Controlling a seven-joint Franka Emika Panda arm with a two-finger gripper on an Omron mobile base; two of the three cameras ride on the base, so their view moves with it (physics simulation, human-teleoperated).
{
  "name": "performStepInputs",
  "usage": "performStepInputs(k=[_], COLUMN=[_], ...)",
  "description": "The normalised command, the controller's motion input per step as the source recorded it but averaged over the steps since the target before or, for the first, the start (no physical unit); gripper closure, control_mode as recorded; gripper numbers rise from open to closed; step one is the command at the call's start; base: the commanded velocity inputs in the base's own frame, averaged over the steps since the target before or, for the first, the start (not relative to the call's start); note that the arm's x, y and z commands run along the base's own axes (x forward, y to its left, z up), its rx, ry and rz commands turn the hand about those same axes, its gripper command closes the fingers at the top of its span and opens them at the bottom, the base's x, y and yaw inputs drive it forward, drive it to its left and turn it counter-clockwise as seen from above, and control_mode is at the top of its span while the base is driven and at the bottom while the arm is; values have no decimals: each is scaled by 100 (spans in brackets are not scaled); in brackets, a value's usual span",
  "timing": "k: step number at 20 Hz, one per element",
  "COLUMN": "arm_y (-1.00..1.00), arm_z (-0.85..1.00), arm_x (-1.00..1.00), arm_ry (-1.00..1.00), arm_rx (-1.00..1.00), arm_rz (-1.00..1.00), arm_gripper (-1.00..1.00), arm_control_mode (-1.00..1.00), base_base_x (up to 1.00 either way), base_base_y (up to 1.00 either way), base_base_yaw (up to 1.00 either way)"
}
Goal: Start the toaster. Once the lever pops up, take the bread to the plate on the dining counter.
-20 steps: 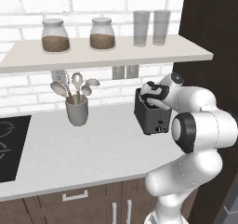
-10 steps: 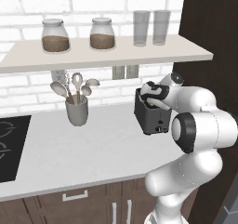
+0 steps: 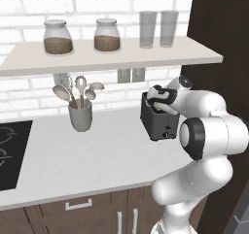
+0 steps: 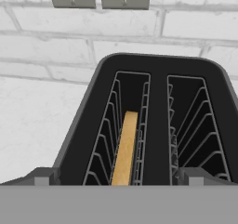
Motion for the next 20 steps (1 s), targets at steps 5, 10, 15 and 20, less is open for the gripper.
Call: performStepInputs(k=[5, 10, 15, 20], arm_y=[0, 0, 0, 0], arm_z=[0, 0, 0, 0], arm_x=[0, 0, 0, 0], arm_ry=[0, 0, 0, 0], arm_rx=[0, 0, 0, 0], arm_rz=[0, 0, 0, 0], arm_gripper=[-100, -100, -100, -100], arm_control_mode=[-100, -100, -100, -100], base_base_x=[0, 0, 0, 0], base_base_y=[0, 0, 0, 0], base_base_yaw=[0, 0, 0, 0])
